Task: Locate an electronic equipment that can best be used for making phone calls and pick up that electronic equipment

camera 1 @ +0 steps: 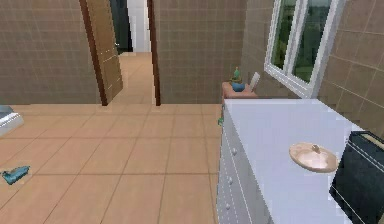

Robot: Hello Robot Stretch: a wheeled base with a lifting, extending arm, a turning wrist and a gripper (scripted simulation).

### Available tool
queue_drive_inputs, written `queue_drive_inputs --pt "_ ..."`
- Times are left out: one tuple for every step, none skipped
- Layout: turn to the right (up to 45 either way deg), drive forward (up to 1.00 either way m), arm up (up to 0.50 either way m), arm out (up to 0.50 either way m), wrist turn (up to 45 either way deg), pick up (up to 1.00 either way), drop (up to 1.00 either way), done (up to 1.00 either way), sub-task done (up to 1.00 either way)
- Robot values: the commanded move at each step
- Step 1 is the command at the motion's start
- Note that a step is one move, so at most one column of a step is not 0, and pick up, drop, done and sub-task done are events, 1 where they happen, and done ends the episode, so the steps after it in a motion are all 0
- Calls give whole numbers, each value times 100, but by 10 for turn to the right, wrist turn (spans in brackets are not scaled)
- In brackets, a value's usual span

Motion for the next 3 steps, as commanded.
queue_drive_inputs --pt "0 0 50 0 0 0 0 0 0" --pt "0 0 38 0 0 0 0 0 0" --pt "0 0 0 20 0 0 0 0 0"
